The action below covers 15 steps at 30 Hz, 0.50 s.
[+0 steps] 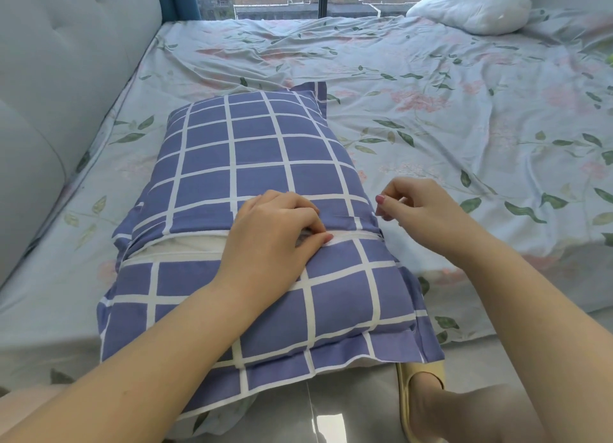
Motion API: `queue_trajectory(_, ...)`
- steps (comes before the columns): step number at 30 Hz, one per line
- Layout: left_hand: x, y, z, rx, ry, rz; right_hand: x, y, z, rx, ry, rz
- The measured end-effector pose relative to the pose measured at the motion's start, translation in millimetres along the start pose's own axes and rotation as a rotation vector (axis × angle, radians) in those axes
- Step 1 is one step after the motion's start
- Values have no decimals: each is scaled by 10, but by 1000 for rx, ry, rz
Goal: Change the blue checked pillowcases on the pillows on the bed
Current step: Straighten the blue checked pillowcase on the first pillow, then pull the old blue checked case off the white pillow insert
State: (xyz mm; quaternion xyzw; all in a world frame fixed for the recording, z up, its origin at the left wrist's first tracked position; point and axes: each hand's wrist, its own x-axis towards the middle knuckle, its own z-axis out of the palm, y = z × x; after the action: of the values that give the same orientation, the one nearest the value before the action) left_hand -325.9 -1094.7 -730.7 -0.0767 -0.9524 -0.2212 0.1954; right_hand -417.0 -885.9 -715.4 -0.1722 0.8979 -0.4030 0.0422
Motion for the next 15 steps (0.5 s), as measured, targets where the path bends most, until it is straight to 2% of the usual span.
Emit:
queue_trajectory(10, -348, -395, -508, -25, 38, -137, -69, -406, 319, 68, 54, -209)
queue_trajectory(15, -548, -599, -743, -97, 84, -248, -152, -629, 532, 75, -53, -276)
